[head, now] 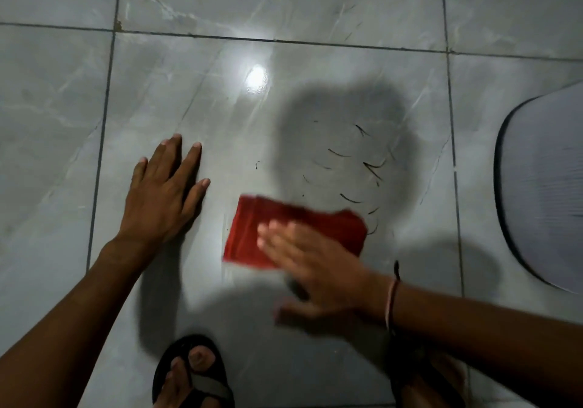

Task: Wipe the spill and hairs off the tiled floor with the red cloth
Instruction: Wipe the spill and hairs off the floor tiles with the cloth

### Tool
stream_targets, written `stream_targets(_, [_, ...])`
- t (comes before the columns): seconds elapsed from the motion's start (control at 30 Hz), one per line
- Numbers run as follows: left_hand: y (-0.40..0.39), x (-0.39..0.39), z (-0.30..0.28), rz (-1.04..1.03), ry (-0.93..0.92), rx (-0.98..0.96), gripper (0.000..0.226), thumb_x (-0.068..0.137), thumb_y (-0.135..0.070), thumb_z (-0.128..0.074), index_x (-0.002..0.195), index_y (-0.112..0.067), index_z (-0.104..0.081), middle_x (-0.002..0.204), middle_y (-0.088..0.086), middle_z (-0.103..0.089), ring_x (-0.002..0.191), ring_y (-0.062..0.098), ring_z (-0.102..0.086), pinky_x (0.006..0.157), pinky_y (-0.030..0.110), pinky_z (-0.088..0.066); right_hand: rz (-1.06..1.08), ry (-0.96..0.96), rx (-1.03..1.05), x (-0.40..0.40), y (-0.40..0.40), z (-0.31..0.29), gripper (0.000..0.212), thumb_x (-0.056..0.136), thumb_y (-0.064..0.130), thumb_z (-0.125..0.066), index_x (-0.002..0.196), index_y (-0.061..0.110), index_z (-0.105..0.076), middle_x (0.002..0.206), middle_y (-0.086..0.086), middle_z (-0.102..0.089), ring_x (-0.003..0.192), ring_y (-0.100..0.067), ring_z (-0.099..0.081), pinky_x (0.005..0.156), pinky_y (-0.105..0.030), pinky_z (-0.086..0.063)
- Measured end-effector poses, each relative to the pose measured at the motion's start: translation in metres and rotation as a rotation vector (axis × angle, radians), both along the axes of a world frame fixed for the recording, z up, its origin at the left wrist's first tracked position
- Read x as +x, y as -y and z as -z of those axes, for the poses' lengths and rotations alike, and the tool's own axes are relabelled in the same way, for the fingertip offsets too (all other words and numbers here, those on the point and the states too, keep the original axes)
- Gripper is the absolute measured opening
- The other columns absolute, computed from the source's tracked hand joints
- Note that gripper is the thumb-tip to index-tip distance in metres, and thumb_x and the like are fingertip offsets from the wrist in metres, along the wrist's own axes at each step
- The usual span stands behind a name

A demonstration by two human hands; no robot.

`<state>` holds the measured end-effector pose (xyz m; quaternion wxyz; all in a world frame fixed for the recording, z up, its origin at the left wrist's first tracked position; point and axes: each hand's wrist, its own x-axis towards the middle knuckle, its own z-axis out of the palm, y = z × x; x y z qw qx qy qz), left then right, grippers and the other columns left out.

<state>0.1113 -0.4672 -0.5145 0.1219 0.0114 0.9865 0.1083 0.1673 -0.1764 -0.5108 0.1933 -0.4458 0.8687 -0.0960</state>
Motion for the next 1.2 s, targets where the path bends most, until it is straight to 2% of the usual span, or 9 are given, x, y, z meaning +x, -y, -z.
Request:
stream_targets(0.17, [0.000,0.000,0.003,0.006,-0.013,-0.018,0.070,0.103,-0.050,-0.033,0.165,-0.018,-0.028,0.174,0.017,-0.021,0.160,0.036,-0.021,0.125,0.060,-0.021,-0.246,0.017,0.009,-0.008,-0.014,0.010,0.101,0.087,0.080,-0.042,0.159,0.011,-0.026,0.168,-0.009,-0.023,0.157,-0.022,-0.019,0.128,-0.039,-0.016])
stream_targets(0.37, [-0.001,0.003,0.006,-0.002,-0.012,-0.034,0.070,0.104,-0.051,-0.028,0.167,-0.022,-0.022,0.176,0.012,-0.015,0.162,0.031,-0.014,0.128,0.056,-0.015,0.327,-0.016,0.037,-0.177,0.018,0.006,0.089,0.099,0.068,-0.037,0.162,0.013,-0.007,0.172,-0.009,-0.002,0.159,-0.023,-0.001,0.130,-0.047,-0.008])
stream_targets(0.5, [-0.001,0.004,0.006,-0.007,-0.016,-0.043,0.070,0.104,-0.052,-0.026,0.167,-0.022,-0.020,0.176,0.011,-0.014,0.162,0.031,-0.014,0.128,0.057,-0.015,0.432,0.054,0.002,-0.185,0.035,0.003,0.083,0.102,0.062,-0.034,0.162,0.010,-0.007,0.171,-0.011,0.000,0.159,-0.025,0.001,0.130,-0.047,-0.004])
stream_targets(0.6, [-0.002,0.007,0.008,-0.004,-0.048,-0.073,0.069,0.104,-0.049,-0.029,0.166,-0.021,-0.025,0.175,0.013,-0.017,0.161,0.033,-0.019,0.126,0.059,-0.019,0.229,0.015,-0.069,-0.090,0.019,0.007,0.086,0.099,0.059,-0.049,0.160,0.006,-0.020,0.169,-0.016,-0.013,0.158,-0.030,-0.010,0.128,-0.049,-0.015])
stream_targets(0.7, [-0.001,0.007,0.011,0.001,-0.061,-0.079,0.069,0.104,-0.050,-0.027,0.167,-0.022,-0.023,0.176,0.012,-0.015,0.162,0.031,-0.017,0.126,0.059,-0.018,-0.138,0.079,-0.071,0.029,-0.007,0.008,0.093,0.093,0.070,-0.046,0.160,0.010,-0.022,0.170,-0.010,-0.017,0.158,-0.024,-0.011,0.128,-0.043,-0.012])
stream_targets(0.8, [0.000,0.008,0.016,-0.004,-0.092,-0.066,0.069,0.104,-0.050,-0.026,0.167,-0.022,-0.021,0.176,0.011,-0.012,0.163,0.030,-0.012,0.127,0.059,-0.015,-0.379,0.095,-0.121,0.027,-0.018,0.017,0.090,0.091,0.067,-0.055,0.158,0.012,-0.031,0.167,-0.006,-0.027,0.156,-0.021,-0.020,0.127,-0.038,-0.019])
stream_targets(0.9, [-0.001,0.010,0.024,0.001,-0.139,-0.064,0.068,0.105,-0.048,-0.028,0.167,-0.021,-0.021,0.176,0.011,-0.011,0.163,0.030,-0.012,0.127,0.059,-0.014,-0.134,-0.009,-0.136,-0.063,-0.011,0.020,0.081,0.091,0.057,-0.063,0.152,0.008,-0.042,0.161,-0.012,-0.039,0.152,-0.028,-0.033,0.126,-0.044,-0.027])
stream_targets(1.03, [-0.004,0.014,0.034,-0.034,-0.212,-0.061,0.066,0.106,-0.046,-0.029,0.166,-0.020,-0.023,0.176,0.012,-0.014,0.163,0.029,-0.012,0.128,0.059,-0.011,0.422,-0.018,-0.022,-0.192,0.000,0.010,0.081,0.102,0.061,-0.040,0.162,0.013,-0.015,0.171,-0.010,-0.010,0.158,-0.024,-0.009,0.129,-0.049,-0.012])
stream_targets(1.2, [0.000,0.015,0.038,-0.023,-0.264,-0.061,0.064,0.107,-0.044,-0.035,0.166,-0.019,-0.027,0.175,0.013,-0.018,0.162,0.031,-0.017,0.126,0.060,-0.015,0.426,0.055,-0.038,-0.155,0.022,0.007,0.081,0.102,0.059,-0.039,0.162,0.012,-0.010,0.171,-0.011,-0.002,0.159,-0.024,-0.001,0.130,-0.042,0.000])
